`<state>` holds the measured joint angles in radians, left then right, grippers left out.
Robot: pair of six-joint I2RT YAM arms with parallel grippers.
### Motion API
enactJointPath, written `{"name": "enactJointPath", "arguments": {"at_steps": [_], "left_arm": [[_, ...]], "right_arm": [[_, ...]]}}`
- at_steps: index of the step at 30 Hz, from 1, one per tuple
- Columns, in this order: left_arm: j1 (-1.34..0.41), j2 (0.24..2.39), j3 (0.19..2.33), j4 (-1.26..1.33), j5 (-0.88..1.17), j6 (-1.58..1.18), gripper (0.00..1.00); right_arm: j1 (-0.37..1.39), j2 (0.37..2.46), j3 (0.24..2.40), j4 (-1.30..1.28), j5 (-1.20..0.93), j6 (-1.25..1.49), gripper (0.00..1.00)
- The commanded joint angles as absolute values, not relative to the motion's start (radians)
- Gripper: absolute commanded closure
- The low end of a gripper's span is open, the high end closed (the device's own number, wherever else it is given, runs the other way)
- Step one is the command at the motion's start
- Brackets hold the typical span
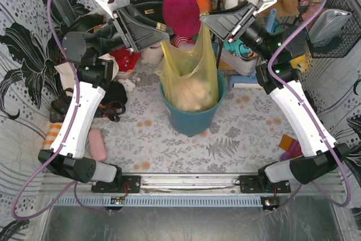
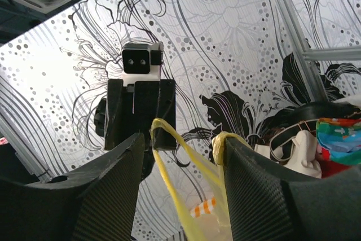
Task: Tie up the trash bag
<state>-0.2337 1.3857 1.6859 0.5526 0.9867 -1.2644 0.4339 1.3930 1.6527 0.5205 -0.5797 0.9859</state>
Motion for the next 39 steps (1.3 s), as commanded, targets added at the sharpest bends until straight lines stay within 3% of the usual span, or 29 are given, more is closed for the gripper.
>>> {"name": "enactJointPath", "arguments": {"at_steps": [1,9,13,22,28,34,39], "left_arm": [[-0.227,1.311,1.648,0.513,0.929,-1.193,0.41],[-0.228,1.218,1.556,0.023,0.806,-0.847,0.39],[-0.227,1.206,1.534,0.045,0.848,-0.875,0.38],[-0.228,1.193,1.526,0.112,0.91,-0.944,0.38],[-0.227,1.197,1.52,0.116,0.907,-0.95,0.38],[-0.227,1.223,1.551,0.141,0.904,-0.976,0.38],[-0.227,1.353,1.824,0.076,0.892,-0.942,0.38]], "right_arm": [[0.437,1.35,1.627,0.484,-0.543,0.933,0.44],[0.438,1.223,1.336,0.45,-0.487,0.921,0.43],[0.437,1.234,1.346,0.412,-0.555,0.895,0.39],[0.437,1.38,1.49,0.532,-0.772,0.955,0.4],[0.437,1.444,1.532,0.549,-0.759,0.963,0.4],[0.437,1.494,1.6,0.626,-0.749,1.035,0.51],[0.437,1.494,1.746,0.632,-0.653,1.021,0.56]]}}
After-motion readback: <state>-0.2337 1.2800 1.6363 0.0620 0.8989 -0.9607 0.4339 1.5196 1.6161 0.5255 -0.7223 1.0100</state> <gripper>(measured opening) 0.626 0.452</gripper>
